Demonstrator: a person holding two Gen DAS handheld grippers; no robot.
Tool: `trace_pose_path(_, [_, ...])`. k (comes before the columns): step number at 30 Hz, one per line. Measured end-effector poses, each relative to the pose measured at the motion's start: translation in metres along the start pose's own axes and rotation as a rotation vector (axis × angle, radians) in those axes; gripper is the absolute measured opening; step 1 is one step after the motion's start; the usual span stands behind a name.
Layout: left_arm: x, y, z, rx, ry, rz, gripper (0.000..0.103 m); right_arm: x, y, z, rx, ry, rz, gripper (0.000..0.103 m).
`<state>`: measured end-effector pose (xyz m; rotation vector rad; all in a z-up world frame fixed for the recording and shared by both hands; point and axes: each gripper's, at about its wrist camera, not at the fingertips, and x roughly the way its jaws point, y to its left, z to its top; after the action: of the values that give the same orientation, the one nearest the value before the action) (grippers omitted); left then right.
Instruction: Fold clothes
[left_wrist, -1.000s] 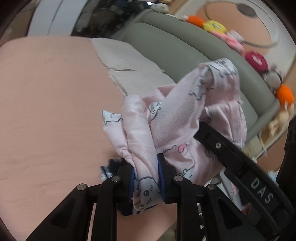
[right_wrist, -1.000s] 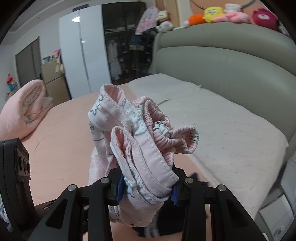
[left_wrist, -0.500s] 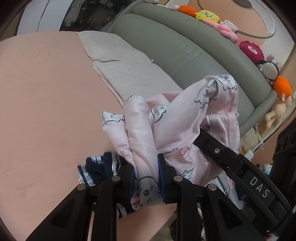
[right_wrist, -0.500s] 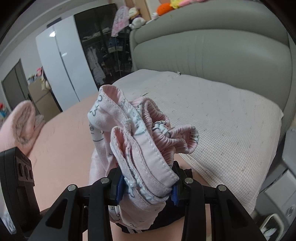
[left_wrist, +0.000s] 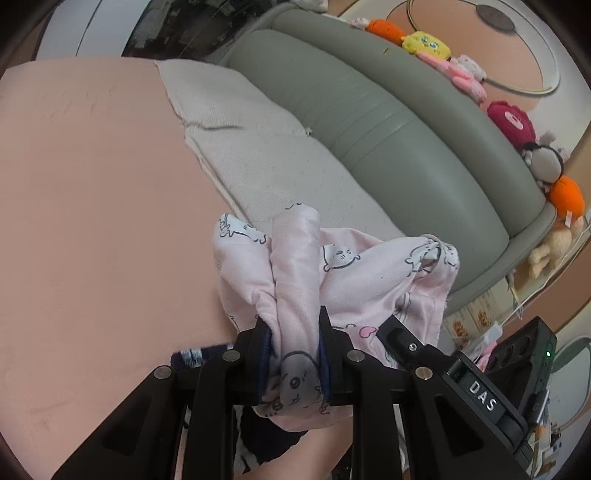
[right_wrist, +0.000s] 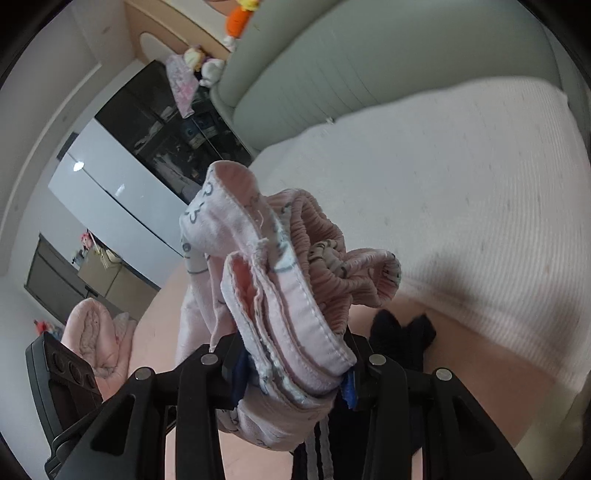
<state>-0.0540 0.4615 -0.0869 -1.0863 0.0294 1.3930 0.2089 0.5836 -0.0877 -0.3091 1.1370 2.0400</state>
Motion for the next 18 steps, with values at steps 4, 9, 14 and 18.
trace_pose_path(4, [0.013, 0.009, -0.013, 0.002, 0.027, 0.018, 0.019, 0.009, -0.015, -0.013, 0.011, 0.029, -0.012, 0.038])
trace_pose_path(9, [0.024, 0.02, -0.026, -0.017, 0.071, 0.015, 0.019, 0.013, -0.026, -0.026, -0.024, 0.074, -0.04, 0.038])
trace_pose_path(14, [0.031, 0.03, -0.045, -0.034, 0.117, 0.015, 0.019, 0.013, -0.034, -0.04, -0.087, 0.122, -0.075, 0.039])
trace_pose_path(18, [0.031, 0.039, -0.06, -0.096, 0.151, -0.008, 0.019, 0.009, -0.041, -0.049, -0.117, 0.162, -0.099, 0.04])
